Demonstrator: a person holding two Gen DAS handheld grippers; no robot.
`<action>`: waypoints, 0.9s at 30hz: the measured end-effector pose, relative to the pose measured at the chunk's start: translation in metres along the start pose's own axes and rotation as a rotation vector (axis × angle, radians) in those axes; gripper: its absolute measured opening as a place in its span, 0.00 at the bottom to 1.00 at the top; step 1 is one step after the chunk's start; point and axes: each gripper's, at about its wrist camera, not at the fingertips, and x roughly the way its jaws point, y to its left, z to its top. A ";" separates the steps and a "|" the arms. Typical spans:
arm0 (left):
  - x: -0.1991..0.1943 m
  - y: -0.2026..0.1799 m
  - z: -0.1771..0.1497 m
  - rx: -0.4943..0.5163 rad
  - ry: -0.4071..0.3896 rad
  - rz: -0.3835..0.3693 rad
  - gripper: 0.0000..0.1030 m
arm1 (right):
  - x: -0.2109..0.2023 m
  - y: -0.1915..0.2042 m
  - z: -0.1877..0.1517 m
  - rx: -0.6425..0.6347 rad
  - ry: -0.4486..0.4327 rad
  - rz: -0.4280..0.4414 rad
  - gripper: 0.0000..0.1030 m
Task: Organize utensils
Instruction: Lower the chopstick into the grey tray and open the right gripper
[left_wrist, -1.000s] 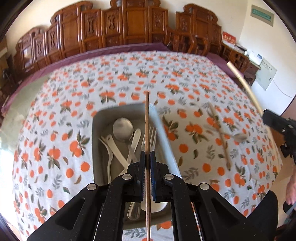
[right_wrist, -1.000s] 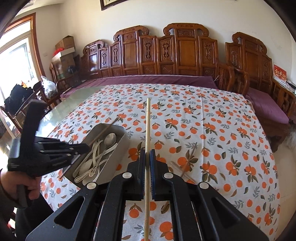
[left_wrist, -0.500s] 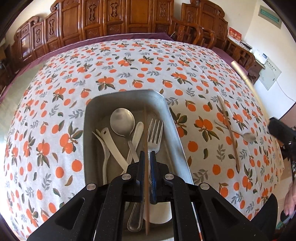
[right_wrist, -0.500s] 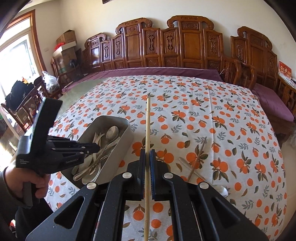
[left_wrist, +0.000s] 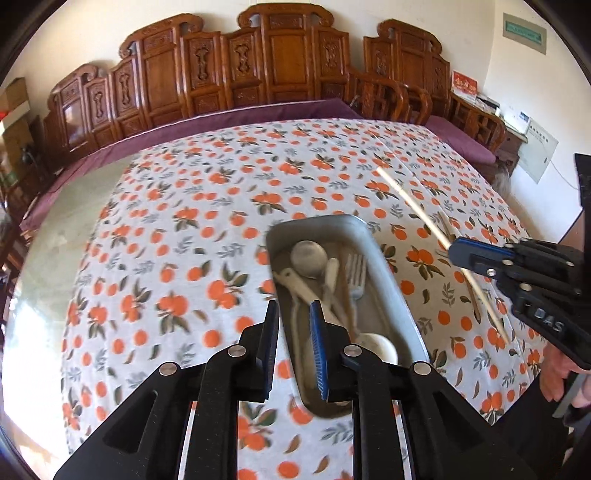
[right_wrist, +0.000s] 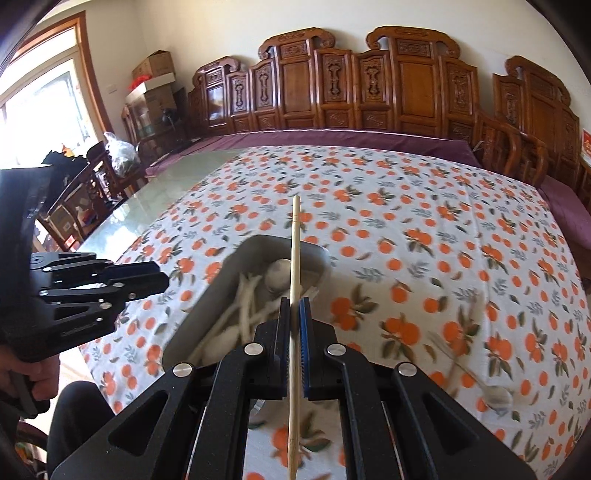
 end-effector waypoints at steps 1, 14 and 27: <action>-0.004 0.006 -0.001 -0.005 -0.008 0.003 0.16 | 0.003 0.004 0.002 0.001 0.003 0.008 0.06; -0.029 0.050 -0.021 -0.064 -0.056 0.044 0.46 | 0.061 0.032 0.016 0.020 0.076 0.026 0.06; -0.016 0.062 -0.032 -0.087 -0.023 0.045 0.59 | 0.104 0.041 0.001 0.021 0.171 0.000 0.06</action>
